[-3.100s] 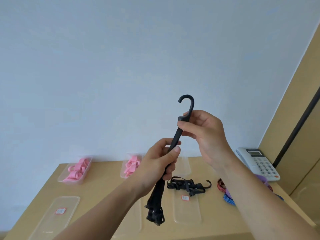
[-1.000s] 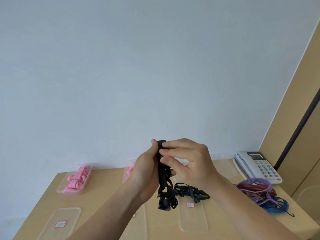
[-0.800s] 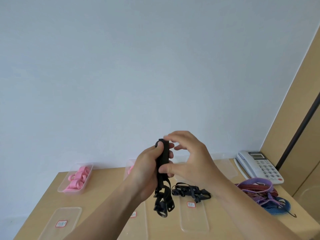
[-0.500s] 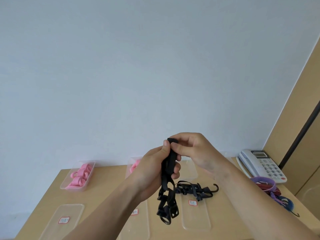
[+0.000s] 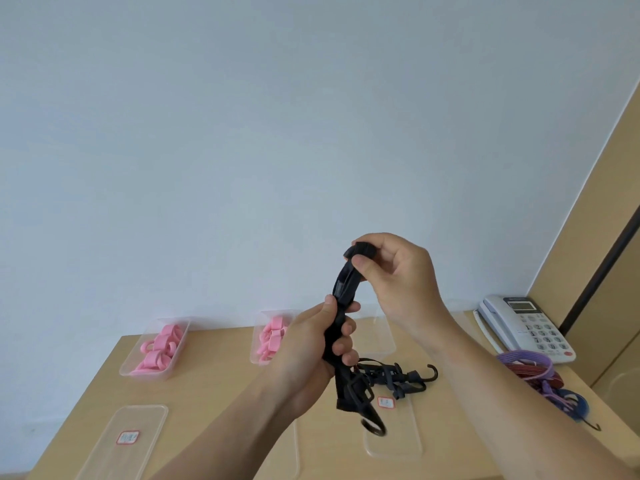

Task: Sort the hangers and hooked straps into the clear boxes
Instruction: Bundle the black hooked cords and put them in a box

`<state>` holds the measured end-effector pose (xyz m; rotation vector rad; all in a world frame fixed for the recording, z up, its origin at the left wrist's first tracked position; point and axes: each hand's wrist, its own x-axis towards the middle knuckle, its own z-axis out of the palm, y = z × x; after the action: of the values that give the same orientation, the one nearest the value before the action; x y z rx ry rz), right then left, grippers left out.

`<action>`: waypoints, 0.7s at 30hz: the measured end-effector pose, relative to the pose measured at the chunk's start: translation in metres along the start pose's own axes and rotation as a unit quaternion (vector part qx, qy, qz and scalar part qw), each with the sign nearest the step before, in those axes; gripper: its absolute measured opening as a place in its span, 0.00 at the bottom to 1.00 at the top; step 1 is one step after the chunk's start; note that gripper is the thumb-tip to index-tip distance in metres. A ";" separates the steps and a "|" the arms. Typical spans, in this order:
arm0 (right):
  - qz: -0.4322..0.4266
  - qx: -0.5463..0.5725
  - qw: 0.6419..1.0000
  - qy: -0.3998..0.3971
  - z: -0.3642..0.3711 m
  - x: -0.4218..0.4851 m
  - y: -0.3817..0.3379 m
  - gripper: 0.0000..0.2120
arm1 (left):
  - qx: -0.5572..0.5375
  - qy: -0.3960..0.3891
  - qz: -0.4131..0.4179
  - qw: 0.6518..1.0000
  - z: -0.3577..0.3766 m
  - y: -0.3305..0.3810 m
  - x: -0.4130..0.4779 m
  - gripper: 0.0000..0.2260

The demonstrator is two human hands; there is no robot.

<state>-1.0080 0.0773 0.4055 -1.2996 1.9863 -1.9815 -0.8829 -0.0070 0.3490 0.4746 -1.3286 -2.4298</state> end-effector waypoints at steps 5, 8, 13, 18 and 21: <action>-0.059 -0.040 0.997 0.020 0.009 -0.019 0.005 0.11 | -0.094 0.017 -0.027 0.995 0.006 0.003 0.007 0.22; -0.093 -0.055 0.994 0.023 0.010 -0.027 0.005 0.11 | -0.133 -0.004 -0.038 0.990 0.005 0.009 0.010 0.25; -0.155 -0.130 0.979 -0.010 0.005 -0.038 0.014 0.14 | -0.173 -0.010 -0.014 0.985 -0.004 0.019 0.012 0.18; 0.038 -0.049 0.991 -0.120 0.005 -0.052 0.021 0.33 | -0.133 0.036 -0.004 0.991 -0.008 0.024 0.016 0.13; 0.160 -0.042 0.967 -0.196 0.011 -0.059 0.031 0.43 | -0.122 0.067 0.016 0.990 -0.007 0.026 0.019 0.16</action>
<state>-0.9798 0.0967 0.3474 -1.1801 1.9498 -1.3884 -0.8937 -0.0339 0.3656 0.5355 -0.9618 -2.4422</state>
